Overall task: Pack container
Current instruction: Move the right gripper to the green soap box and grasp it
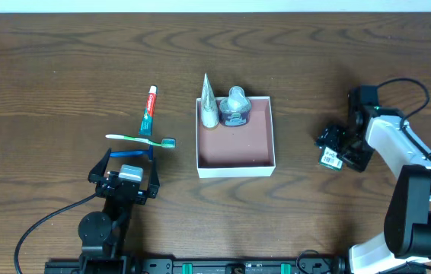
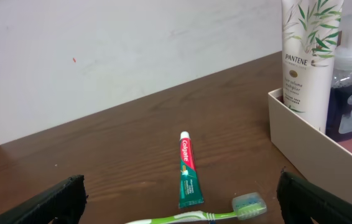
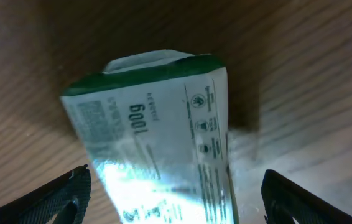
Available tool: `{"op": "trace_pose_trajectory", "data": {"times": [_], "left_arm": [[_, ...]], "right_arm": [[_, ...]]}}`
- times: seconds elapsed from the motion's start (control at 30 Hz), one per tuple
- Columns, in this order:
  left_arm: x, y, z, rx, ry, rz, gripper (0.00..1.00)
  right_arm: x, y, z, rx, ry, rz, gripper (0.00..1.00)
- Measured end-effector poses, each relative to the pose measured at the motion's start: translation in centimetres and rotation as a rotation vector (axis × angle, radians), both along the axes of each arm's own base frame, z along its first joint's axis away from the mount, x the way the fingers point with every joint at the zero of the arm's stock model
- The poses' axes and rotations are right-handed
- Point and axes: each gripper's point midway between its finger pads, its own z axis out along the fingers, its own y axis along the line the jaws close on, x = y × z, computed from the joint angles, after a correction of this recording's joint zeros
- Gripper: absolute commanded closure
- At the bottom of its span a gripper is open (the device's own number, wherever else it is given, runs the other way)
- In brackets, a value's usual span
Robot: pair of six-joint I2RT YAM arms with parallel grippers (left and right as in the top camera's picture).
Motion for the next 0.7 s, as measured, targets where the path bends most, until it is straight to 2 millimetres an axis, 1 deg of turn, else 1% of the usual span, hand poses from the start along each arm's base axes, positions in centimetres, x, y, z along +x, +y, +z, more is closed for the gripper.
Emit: {"op": "trace_pose_trajectory", "data": {"times": [0.17, 0.23, 0.3, 0.37, 0.43, 0.5, 0.6, 0.7], "left_arm": [[0.0, 0.0, 0.0, 0.0, 0.0, 0.0, 0.02], [0.0, 0.0, 0.0, 0.0, 0.0, 0.0, 0.02], [0.0, 0.0, 0.0, 0.0, 0.0, 0.0, 0.02], [0.0, 0.0, 0.0, 0.0, 0.0, 0.0, 0.02], [0.0, 0.0, 0.0, 0.0, 0.0, 0.0, 0.02], [0.0, 0.0, 0.0, 0.0, 0.0, 0.0, 0.02], [0.0, 0.0, 0.0, 0.0, 0.0, 0.0, 0.02], [0.0, 0.0, 0.0, 0.0, 0.0, 0.0, 0.02]], "right_arm": [[0.4, 0.0, -0.9, -0.003, -0.039, 0.013, 0.17], [1.0, -0.2, -0.8, -0.012, -0.072, 0.021, 0.21], [1.7, -0.3, -0.8, -0.02, -0.103, 0.035, 0.27], [2.1, -0.3, -0.8, -0.027, -0.123, 0.052, 0.39], [2.3, -0.4, -0.8, -0.032, -0.135, 0.069, 0.48], [2.5, -0.4, -0.8, -0.037, -0.142, 0.081, 0.54], [2.9, -0.4, -0.7, -0.037, -0.161, 0.101, 0.59], [3.3, -0.2, -0.7, -0.029, -0.181, 0.132, 0.6]]}}
